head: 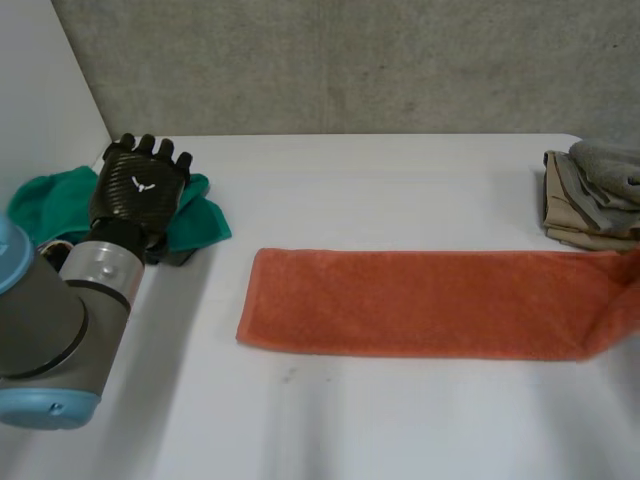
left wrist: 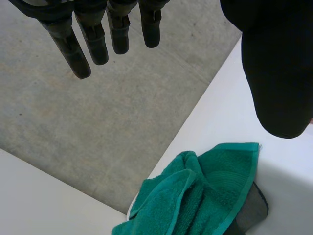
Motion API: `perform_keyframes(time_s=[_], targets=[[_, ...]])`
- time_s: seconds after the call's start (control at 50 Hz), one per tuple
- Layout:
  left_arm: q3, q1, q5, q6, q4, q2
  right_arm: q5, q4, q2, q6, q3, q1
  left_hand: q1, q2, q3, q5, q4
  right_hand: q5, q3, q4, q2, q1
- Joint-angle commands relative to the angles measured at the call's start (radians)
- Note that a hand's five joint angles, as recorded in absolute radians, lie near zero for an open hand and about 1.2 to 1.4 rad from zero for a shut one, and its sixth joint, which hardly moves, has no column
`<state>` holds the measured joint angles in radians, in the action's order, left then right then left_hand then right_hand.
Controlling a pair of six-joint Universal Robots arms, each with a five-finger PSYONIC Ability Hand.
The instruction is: Fold the laundry.
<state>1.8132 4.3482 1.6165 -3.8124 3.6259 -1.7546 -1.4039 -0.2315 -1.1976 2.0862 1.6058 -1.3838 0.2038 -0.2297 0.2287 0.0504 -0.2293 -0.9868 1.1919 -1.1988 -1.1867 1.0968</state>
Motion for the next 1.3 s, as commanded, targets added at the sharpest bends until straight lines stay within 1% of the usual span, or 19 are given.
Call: perform_keyframes(time_s=[0.02, 0.04, 0.12, 0.18, 0.26, 0.4, 0.48, 0.5, 0.58, 0.7, 0.76, 0.84, 0.92, 0.98, 1.0, 1.08, 1.1, 1.22, 1.3], targets=[[0.034, 0.005, 0.0, 0.043, -0.003, 0.063, 0.078, -0.06, -0.046, 0.098, -0.035, -0.349, 0.01, 0.016, -0.015, -0.011, 0.016, -0.235, 0.204, -0.197, -0.21, 0.299], [0.034, 0.005, 0.0, 0.045, -0.004, 0.066, 0.098, -0.075, -0.037, 0.1, -0.05, -0.448, 0.01, 0.016, -0.015, -0.011, 0.016, -0.235, 0.204, -0.197, -0.21, 0.299], [0.035, 0.005, 0.002, 0.05, -0.004, 0.076, 0.155, -0.121, 0.015, 0.094, -0.081, -0.641, 0.01, 0.016, -0.015, -0.011, 0.016, -0.235, 0.204, -0.197, -0.21, 0.299], [0.035, 0.002, 0.0, 0.051, -0.003, 0.076, 0.21, -0.149, 0.123, 0.086, -0.128, -0.791, 0.01, 0.016, -0.015, -0.011, 0.016, -0.235, 0.204, -0.197, -0.21, 0.299], [0.035, -0.005, 0.0, 0.053, -0.001, 0.072, 0.247, -0.155, 0.255, 0.084, -0.185, -0.909, 0.01, 0.016, -0.015, -0.011, 0.016, -0.235, 0.204, -0.197, -0.21, 0.299], [0.012, -0.025, 0.0, 0.053, 0.003, 0.024, 0.255, -0.152, 0.363, 0.048, -0.216, -0.966, 0.01, 0.016, -0.015, -0.011, 0.016, -0.221, 0.191, -0.184, -0.196, 0.286], [-0.04, -0.073, 0.003, 0.053, 0.003, -0.034, 0.231, -0.144, 0.339, 0.073, -0.196, -0.957, 0.01, 0.016, -0.015, -0.011, 0.016, 0.979, -1.01, 1.017, 1.004, -0.915], [-0.061, -0.096, 0.003, 0.051, 0.003, -0.057, 0.23, -0.143, 0.329, 0.087, -0.188, -0.959, 0.007, 0.019, -0.018, -0.014, 0.019, 0.987, -1.017, 1.024, 1.012, -0.922], [-0.119, -0.136, 0.005, 0.053, 0.005, -0.106, 0.195, -0.132, 0.218, 0.256, -0.12, -0.911, 0.007, 0.019, -0.018, -0.014, 0.019, 0.987, -1.017, 1.024, 1.012, -0.922], [-0.195, -0.216, 0.009, 0.076, 0.0, -0.172, 0.125, -0.027, 0.027, 0.584, 0.005, -0.677, 0.01, 0.016, -0.015, -0.011, 0.016, 0.987, -1.017, 1.024, 1.012, -0.922], [-0.23, -0.262, 0.01, 0.077, -0.001, -0.216, 0.128, 0.018, 0.012, 0.632, 0.046, -0.638, 0.007, 0.019, -0.018, -0.014, 0.019, 0.987, -1.017, 1.024, 1.012, -0.922], [-0.262, -0.298, 0.013, 0.076, -0.003, -0.267, 0.12, 0.043, 0.009, 0.595, 0.121, -0.572, 0.01, 0.016, -0.015, -0.011, 0.016, 0.987, -1.017, 1.024, 1.012, -0.922], [-0.268, -0.314, 0.028, 0.077, -0.003, -0.281, 0.105, 0.047, 0.013, 0.476, 0.187, -0.489, 0.007, 0.019, -0.018, -0.014, 0.019, 0.987, -1.017, 1.024, 1.012, -0.922], [-0.262, -0.311, 0.034, 0.077, -0.004, -0.281, 0.082, 0.049, 0.021, 0.391, 0.218, -0.426, 0.007, 0.019, -0.018, -0.014, 0.019, 0.871, -0.902, 0.909, 0.897, -0.807], [-0.259, -0.311, 0.034, 0.077, -0.004, -0.281, 0.076, 0.049, 0.023, 0.376, 0.221, -0.417, 0.007, 0.019, -0.018, -0.014, 0.019, 0.795, -0.826, 0.833, 0.821, -0.731], [-0.249, -0.309, 0.036, 0.077, -0.006, -0.27, 0.046, 0.044, 0.023, 0.325, 0.218, -0.391, 0.007, 0.019, -0.018, -0.014, 0.019, -0.139, 0.109, -0.102, -0.114, 0.204], [-0.249, -0.309, 0.036, 0.077, -0.007, -0.267, 0.028, 0.034, 0.021, 0.319, 0.207, -0.393, 0.01, 0.016, -0.015, -0.011, 0.016, -0.234, 0.203, -0.197, -0.209, 0.298], [-0.209, -0.295, 0.039, 0.076, -0.027, -0.203, -0.026, -0.055, 0.004, 0.253, 0.131, -0.441, 0.007, 0.019, -0.018, -0.014, 0.019, -0.235, 0.204, -0.197, -0.21, 0.299], [-0.17, -0.271, 0.04, 0.079, -0.026, -0.146, -0.027, -0.08, -0.002, 0.25, 0.021, -0.616, 0.007, 0.019, -0.018, -0.014, 0.019, -0.235, 0.204, -0.197, -0.21, 0.299]])
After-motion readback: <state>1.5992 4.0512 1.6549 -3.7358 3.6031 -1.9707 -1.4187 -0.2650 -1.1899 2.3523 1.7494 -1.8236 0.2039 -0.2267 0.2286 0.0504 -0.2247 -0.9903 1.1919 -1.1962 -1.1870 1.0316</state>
